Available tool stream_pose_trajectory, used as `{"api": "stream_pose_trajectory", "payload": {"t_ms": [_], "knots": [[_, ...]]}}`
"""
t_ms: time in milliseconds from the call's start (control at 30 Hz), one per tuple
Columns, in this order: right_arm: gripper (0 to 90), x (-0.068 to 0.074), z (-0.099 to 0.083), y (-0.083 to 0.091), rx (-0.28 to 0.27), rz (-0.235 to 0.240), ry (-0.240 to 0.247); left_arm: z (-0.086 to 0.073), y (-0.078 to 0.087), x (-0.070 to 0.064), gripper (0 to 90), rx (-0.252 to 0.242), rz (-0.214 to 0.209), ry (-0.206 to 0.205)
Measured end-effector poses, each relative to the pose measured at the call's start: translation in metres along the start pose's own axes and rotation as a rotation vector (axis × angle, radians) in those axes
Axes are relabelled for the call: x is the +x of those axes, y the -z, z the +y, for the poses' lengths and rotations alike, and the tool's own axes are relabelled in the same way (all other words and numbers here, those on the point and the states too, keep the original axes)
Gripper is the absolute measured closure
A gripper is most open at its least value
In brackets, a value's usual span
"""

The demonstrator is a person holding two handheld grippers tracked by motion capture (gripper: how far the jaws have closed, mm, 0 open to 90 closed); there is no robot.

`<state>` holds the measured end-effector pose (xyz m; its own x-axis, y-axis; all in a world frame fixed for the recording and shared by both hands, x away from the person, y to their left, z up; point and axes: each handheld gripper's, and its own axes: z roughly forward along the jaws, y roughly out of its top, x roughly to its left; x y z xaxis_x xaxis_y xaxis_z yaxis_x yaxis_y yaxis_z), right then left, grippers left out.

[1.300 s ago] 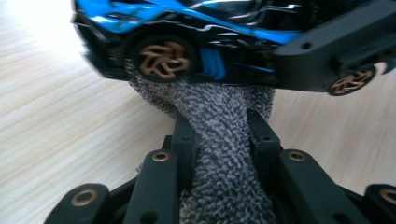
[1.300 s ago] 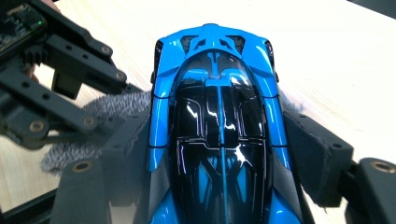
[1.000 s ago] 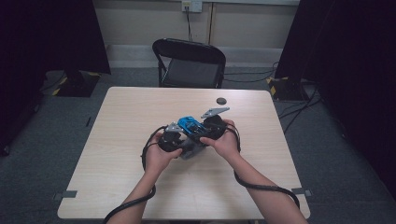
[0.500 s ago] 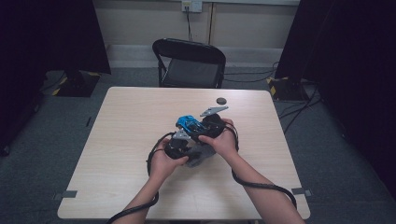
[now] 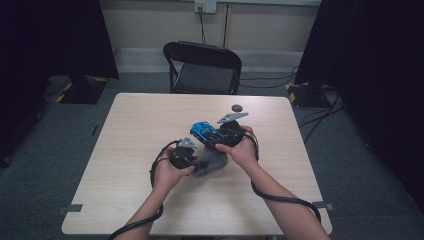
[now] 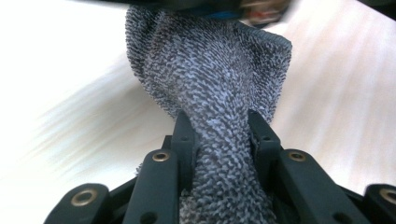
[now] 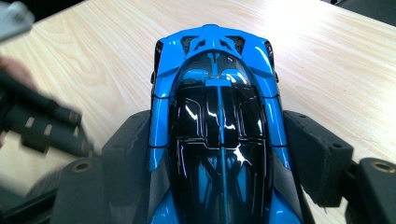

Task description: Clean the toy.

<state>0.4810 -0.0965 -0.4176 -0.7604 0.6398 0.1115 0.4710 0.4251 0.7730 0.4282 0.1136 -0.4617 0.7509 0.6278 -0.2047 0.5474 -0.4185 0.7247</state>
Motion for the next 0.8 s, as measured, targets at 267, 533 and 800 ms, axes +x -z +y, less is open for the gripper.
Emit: {"api": "stream_pose_trajectory", "payload": {"t_ms": [267, 533, 800], "knots": [[28.3, 0.002, -0.006, 0.008, -0.001, 0.010, 0.025, 0.000, 0.029, 0.032, 69.7, -0.014, 0.111, 0.040], [28.3, 0.006, -0.010, 0.012, -0.004, 0.028, 0.036, 0.002, 0.036, 0.049, 69.7, -0.042, 0.154, 0.095], [28.3, 0.008, -0.014, 0.012, -0.003, 0.030, 0.042, 0.009, 0.033, 0.047, 69.6, -0.065, 0.144, 0.093]]}}
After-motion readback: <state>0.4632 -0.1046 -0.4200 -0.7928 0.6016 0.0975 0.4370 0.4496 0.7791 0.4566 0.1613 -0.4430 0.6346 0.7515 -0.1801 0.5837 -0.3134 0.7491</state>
